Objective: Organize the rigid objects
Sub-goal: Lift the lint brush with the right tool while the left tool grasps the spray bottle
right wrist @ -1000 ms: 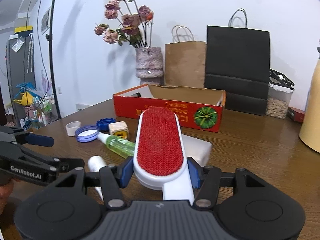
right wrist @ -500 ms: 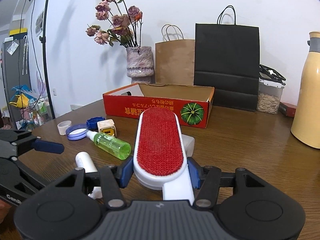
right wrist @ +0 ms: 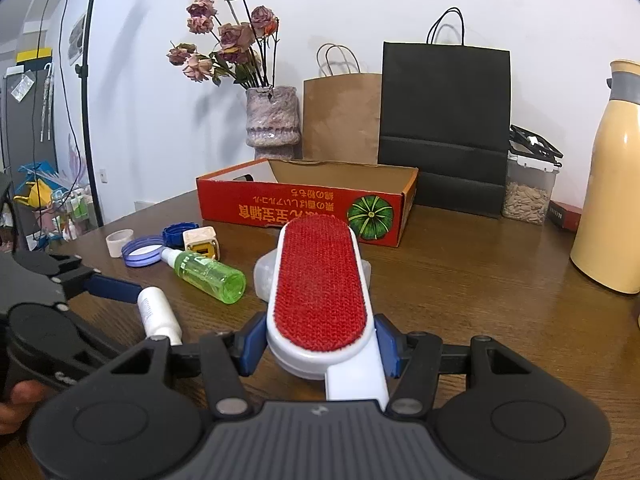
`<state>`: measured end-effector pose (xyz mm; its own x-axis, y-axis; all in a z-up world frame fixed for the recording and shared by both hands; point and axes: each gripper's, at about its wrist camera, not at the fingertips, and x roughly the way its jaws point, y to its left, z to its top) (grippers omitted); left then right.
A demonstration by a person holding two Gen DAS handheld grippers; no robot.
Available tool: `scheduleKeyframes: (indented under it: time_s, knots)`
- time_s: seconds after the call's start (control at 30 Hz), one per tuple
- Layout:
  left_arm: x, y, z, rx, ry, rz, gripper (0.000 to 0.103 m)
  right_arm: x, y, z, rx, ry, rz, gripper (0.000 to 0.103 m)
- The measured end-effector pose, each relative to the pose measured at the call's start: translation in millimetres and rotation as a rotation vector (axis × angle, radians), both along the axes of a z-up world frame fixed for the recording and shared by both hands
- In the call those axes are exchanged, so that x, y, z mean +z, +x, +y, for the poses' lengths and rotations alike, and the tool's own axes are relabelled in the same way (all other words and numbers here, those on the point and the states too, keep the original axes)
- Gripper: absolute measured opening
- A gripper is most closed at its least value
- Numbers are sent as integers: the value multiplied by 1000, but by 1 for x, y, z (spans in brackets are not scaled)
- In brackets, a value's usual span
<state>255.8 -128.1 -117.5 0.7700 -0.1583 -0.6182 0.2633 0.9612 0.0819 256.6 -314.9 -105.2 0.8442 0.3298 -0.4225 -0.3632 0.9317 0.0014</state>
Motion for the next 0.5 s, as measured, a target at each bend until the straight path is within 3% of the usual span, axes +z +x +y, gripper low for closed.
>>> scheduleKeyframes:
  time_s: [0.5]
  knots:
    - [0, 1, 3, 9, -11, -12, 99, -2, -5, 5, 6, -16, -21, 55]
